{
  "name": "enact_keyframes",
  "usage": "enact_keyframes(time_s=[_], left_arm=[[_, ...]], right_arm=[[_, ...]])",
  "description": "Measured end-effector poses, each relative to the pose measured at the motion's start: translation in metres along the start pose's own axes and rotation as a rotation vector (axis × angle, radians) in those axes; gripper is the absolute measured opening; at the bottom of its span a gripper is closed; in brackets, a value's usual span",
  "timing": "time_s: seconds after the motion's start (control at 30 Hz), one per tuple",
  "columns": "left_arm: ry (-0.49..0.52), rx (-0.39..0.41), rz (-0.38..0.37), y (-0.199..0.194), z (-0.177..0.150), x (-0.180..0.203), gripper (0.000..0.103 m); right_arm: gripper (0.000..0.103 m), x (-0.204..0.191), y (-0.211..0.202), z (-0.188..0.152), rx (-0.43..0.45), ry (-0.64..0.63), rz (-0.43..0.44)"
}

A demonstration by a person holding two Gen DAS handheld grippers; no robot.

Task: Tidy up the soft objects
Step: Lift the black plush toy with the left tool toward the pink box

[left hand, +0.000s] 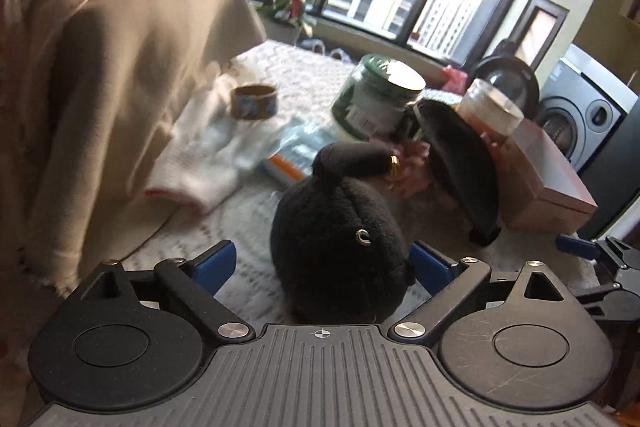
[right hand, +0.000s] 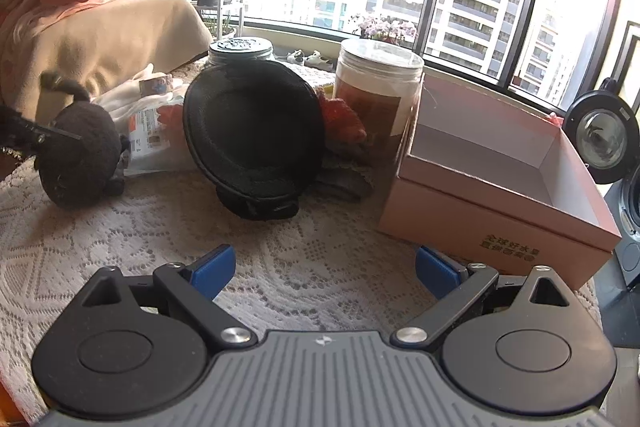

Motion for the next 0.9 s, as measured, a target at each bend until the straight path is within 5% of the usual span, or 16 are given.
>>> enact_keyframes(time_s=[0.1,0.23,0.4,0.6,0.67,0.7,0.73,0.9], left_arm=[[0.016,0.019,-0.016,0.003,0.001,0.009,0.096],[0.045,0.082,-0.029,-0.002,0.005,0.015,0.065],[0.047,0.085,-0.030,-0.004,0.008,0.016,0.064],[0.038,0.099,-0.032,-0.006,0.006,0.012,0.064],[0.047,0.117,-0.042,-0.010,0.009,0.013,0.064],[0.052,0.126,-0.047,-0.012,0.010,0.013,0.064],[0.055,0.134,-0.053,-0.013,0.011,0.013,0.064],[0.032,0.139,-0.079,-0.009,0.011,0.009,0.064]], right_arm=[[0.098,0.001,0.001,0.000,-0.002,-0.003,-0.005],[0.098,-0.003,-0.002,0.006,0.024,-0.016,0.015],[0.098,-0.017,-0.004,0.035,0.152,-0.085,0.119],[0.097,-0.048,0.037,0.061,0.143,-0.176,0.124],[0.085,-0.058,0.049,0.061,0.131,-0.220,0.101],[0.059,-0.062,0.054,0.062,0.113,-0.242,0.091],[0.024,-0.063,0.057,0.065,0.091,-0.247,0.087],[0.006,-0.045,0.032,0.082,0.090,-0.188,0.115]])
Point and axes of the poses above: each gripper's, at about its wrist camera, not at the fingertips, and y roughly the way its jaws point, x to its right, z to its top, the point moved 2 cm from there along y, roughly the way its jaws point, and after that the axes turned 4 degrees about x, right-handed, at the moved point
